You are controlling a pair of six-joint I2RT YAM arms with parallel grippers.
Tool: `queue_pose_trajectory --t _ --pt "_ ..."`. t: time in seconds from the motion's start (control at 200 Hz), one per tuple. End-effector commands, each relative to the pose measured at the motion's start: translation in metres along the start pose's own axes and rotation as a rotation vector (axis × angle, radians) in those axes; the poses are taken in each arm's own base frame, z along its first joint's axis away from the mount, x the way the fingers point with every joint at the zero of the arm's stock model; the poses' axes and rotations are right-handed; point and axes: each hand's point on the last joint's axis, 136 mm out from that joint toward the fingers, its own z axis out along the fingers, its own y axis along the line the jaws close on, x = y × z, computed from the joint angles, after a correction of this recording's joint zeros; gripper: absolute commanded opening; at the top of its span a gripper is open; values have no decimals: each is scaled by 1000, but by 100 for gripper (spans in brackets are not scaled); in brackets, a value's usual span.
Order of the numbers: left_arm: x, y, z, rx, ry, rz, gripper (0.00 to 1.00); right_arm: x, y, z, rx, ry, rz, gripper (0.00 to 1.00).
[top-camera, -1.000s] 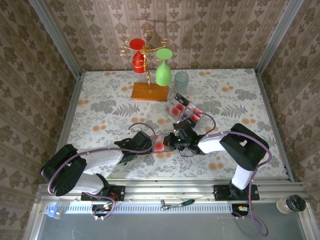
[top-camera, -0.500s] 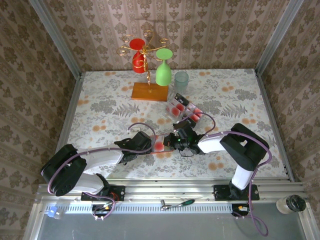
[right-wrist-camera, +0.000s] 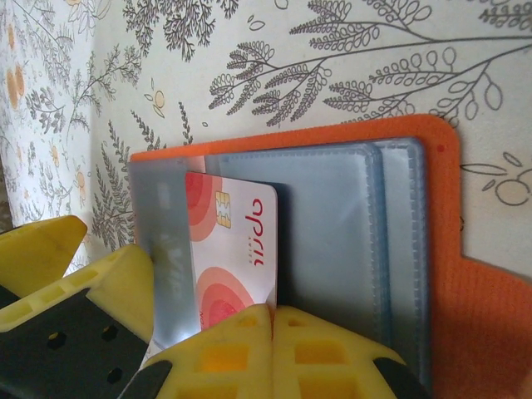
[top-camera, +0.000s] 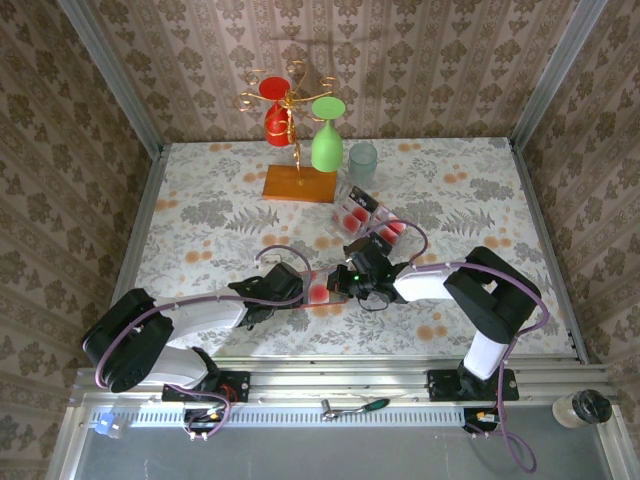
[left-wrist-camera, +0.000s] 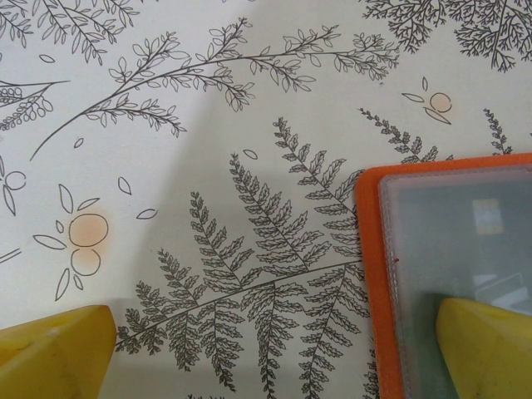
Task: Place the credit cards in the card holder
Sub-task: Insert the credit card into the card slot.
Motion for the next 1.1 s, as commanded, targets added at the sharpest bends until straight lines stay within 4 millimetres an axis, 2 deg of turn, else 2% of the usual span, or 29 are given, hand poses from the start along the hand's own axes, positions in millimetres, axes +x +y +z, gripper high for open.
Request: queue_pose_trajectory --t 0.0,0.52,0.595,0.72,0.805,0.945,1.095 --pt "6 7 3 -31 12 5 100 17 -21 2 85 86 2 0" --pt "4 5 3 -23 8 5 100 17 -11 14 63 128 2 0" --pt "1 13 -2 -59 2 -3 100 15 -10 14 61 126 4 0" --pt "2 42 -11 -154 10 -76 100 15 -9 14 61 125 3 0" --pt "6 54 -13 -171 17 -110 100 16 -9 14 62 130 1 0" --pt "12 60 -12 -180 36 -122 100 15 -10 15 66 130 4 0" --pt "16 58 -4 -181 71 -108 100 16 -10 16 66 132 2 0"
